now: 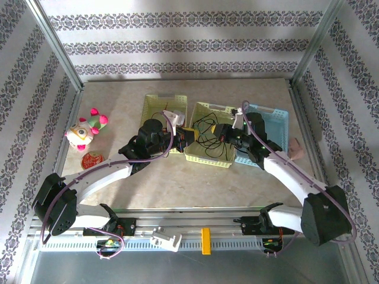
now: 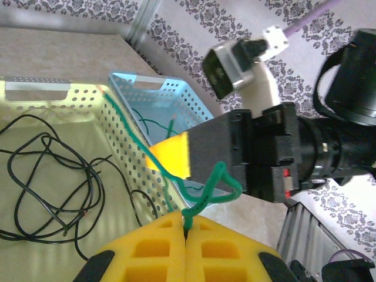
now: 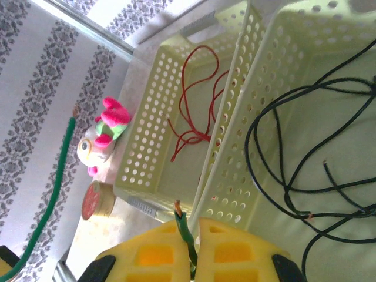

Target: Untangle the cables

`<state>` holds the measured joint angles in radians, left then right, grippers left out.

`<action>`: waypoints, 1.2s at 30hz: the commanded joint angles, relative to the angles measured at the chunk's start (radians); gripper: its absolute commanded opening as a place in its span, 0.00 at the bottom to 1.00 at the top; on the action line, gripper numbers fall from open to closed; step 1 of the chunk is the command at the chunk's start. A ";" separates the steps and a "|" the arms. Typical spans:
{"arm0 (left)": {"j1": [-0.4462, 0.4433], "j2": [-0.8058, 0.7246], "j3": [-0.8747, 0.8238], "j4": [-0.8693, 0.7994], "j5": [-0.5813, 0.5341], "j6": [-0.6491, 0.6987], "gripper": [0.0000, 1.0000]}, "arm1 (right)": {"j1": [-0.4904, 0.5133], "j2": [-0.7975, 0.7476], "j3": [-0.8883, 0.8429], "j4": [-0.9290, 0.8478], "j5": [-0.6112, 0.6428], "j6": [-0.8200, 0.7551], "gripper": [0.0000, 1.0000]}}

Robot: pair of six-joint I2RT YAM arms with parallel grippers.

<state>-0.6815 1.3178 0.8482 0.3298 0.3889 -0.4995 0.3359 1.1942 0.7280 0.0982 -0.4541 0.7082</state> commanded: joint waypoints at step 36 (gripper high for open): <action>-0.010 0.015 0.053 -0.318 -0.518 0.015 0.73 | -0.660 -0.135 -0.104 -0.438 0.109 -0.020 0.00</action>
<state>-0.6983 1.3209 0.8680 0.0456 -0.1066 -0.5018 -0.3183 1.0447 0.5930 -0.3405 -0.3042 0.7063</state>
